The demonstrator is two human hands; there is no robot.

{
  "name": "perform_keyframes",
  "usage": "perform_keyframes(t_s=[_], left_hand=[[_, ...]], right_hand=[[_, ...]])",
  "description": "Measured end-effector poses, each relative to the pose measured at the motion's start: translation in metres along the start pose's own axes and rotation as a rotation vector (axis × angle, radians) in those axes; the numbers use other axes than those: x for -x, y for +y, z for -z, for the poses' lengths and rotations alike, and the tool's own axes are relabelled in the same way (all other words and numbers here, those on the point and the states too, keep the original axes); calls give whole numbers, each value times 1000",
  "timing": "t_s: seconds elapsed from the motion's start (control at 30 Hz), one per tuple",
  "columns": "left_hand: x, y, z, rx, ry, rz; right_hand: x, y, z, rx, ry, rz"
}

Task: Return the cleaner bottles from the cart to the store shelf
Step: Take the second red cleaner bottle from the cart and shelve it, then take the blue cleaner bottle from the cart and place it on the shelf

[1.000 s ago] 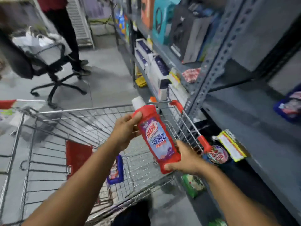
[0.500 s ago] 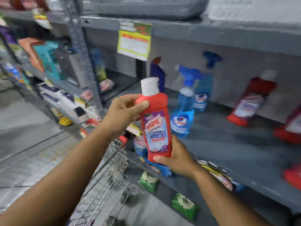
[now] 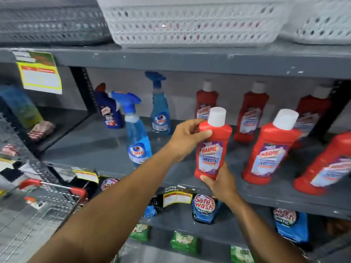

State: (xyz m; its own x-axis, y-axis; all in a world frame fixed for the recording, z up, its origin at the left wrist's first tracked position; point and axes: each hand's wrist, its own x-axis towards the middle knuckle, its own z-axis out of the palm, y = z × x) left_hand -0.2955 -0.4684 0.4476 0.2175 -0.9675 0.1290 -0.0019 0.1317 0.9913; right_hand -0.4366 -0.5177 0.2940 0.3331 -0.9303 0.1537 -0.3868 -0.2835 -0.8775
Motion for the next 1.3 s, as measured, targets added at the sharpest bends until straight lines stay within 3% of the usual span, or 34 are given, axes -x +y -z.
perform_keyframes(t_s=[0.23,0.33,0.43,0.5,0.57,0.63,0.7,0.77,0.93,1.03,1.17,1.3], left_hand=[[-3,-14,2,15,-31,2],[22,-28,27,-45,131,39],[74,-50,77,-13,349,73],[117,-63,124,10,482,99],[169,-71,183,56,652,175],[233,-82,249,107,907,293],[288,-96,304,150,1122,415],[337,-114,349,217,1297,496],[438,-170,422,326,1534,720],[491,-220,439,424,1606,885],[515,-274,428,580,1672,1073],[520,-319,413,842,1801,1143]], right_hand=[[-4,12,6,69,16,11],[11,5,13,61,165,138],[55,18,11,300,388,249],[81,16,-1,319,240,351],[89,-1,-35,170,-102,499],[93,-31,-93,139,-422,511],[99,-60,-142,147,-549,501],[102,-95,-192,144,-590,646],[115,-209,-348,101,-904,862],[142,-240,-460,268,-1231,816],[194,-224,-583,615,-1649,703],[258,-192,-673,784,-1808,691]])
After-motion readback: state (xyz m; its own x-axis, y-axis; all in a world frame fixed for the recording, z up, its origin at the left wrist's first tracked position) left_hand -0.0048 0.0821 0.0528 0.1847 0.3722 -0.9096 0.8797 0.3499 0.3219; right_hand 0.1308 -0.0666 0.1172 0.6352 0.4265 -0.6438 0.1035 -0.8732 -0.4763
